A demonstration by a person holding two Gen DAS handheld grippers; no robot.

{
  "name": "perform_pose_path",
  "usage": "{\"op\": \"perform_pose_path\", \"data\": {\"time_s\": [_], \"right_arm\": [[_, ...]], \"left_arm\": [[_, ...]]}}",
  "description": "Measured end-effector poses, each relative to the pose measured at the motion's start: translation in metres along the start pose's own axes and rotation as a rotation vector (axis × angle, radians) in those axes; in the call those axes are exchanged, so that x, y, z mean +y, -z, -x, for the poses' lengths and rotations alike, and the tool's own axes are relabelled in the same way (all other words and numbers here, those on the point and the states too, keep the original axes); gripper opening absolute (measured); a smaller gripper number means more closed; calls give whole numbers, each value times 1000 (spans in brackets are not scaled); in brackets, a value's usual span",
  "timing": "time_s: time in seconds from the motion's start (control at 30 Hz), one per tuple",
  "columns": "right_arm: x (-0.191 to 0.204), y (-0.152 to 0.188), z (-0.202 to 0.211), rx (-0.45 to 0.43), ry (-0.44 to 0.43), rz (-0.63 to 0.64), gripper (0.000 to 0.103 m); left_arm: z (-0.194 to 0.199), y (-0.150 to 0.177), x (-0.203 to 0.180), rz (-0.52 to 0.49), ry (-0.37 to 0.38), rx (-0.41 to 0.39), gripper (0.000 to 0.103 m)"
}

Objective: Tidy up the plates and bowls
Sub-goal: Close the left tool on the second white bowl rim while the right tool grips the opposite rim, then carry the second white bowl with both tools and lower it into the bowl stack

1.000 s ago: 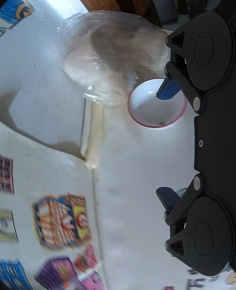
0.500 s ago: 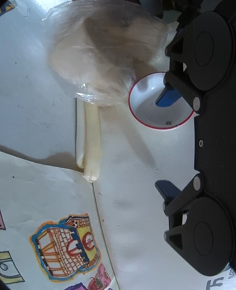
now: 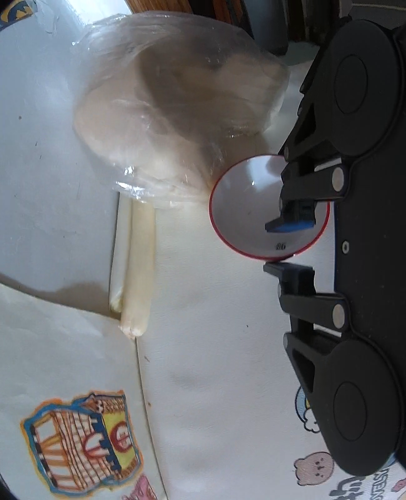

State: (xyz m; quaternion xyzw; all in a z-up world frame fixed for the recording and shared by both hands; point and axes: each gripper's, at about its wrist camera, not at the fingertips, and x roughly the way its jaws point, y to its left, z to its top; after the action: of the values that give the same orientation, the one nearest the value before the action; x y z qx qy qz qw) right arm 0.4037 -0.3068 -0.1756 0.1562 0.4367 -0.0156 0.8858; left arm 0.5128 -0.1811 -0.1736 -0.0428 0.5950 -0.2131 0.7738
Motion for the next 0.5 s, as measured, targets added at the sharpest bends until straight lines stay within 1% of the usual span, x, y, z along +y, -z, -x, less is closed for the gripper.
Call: {"op": "perform_pose_path", "data": {"time_s": [0.03, 0.07, 0.13, 0.23, 0.3, 0.5], "right_arm": [[0, -1, -1, 4, -8, 1, 22], [0, -2, -3, 7, -17, 0, 17], [-1, -2, -4, 15, -29, -11, 16], [-8, -1, -1, 36, -55, -27, 15], [-11, 2, 5, 44, -71, -13, 14], [-21, 5, 42, 13, -123, 50, 14]], "left_arm": [[-1, 0, 1, 8, -4, -1, 12], [-1, 2, 2, 23, -4, -2, 11], [2, 9, 2, 36, -2, -6, 8], [8, 21, -2, 43, -4, -11, 8], [16, 30, -6, 53, 0, -27, 8], [48, 56, -24, 96, 27, -82, 9]]}}
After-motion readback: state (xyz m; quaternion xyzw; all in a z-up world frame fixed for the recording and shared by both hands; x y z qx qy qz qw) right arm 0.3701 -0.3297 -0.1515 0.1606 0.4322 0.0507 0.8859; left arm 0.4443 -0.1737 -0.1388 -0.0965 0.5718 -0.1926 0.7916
